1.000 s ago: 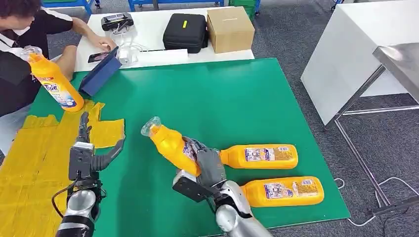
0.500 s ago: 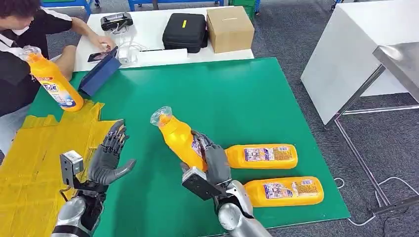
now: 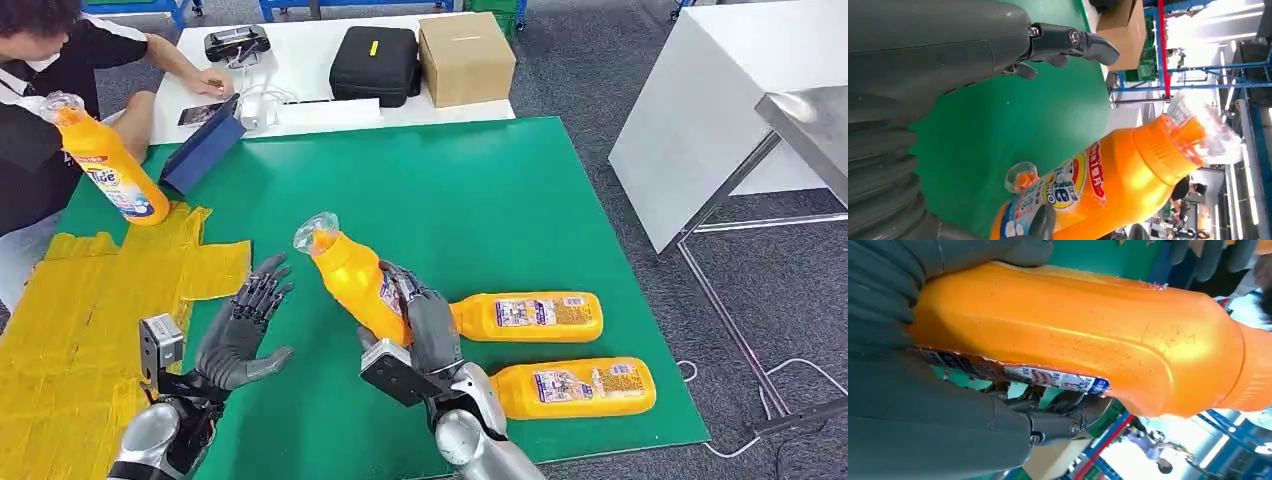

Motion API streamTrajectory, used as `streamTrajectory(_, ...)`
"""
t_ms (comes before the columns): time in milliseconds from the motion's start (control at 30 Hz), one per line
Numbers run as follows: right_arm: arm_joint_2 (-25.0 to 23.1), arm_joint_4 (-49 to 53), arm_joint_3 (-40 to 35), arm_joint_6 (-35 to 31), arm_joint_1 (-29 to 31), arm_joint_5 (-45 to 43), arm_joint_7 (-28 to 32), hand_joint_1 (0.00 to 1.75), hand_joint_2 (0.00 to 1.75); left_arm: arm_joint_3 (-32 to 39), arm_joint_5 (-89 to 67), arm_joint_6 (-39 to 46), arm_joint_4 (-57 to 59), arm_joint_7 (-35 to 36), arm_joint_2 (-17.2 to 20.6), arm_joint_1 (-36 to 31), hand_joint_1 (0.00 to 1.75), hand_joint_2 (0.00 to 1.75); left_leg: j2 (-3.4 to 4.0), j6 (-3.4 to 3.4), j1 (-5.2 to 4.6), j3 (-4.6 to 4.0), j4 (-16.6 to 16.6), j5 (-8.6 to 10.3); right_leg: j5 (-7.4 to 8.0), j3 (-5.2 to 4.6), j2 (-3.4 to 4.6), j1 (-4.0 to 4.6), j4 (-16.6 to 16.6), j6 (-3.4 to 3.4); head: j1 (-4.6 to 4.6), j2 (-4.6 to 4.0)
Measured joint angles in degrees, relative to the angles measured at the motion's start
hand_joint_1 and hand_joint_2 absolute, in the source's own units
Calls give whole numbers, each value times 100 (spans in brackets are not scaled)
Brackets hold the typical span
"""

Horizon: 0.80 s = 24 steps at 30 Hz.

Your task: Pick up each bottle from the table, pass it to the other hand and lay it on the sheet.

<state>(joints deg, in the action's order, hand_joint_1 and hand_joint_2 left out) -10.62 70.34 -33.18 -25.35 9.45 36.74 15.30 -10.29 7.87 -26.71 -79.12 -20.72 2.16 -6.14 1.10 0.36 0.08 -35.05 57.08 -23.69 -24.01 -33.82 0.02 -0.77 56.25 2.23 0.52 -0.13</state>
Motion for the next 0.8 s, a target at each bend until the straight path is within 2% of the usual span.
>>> streamTrajectory(800, -138, -116, -411, -83, 64, 400, 107, 175, 175, -171, 37, 171, 4, 28, 33, -67, 0, 175, 0, 0, 0, -3, 0, 0, 0, -4, 0, 2, 0, -1, 0, 0)
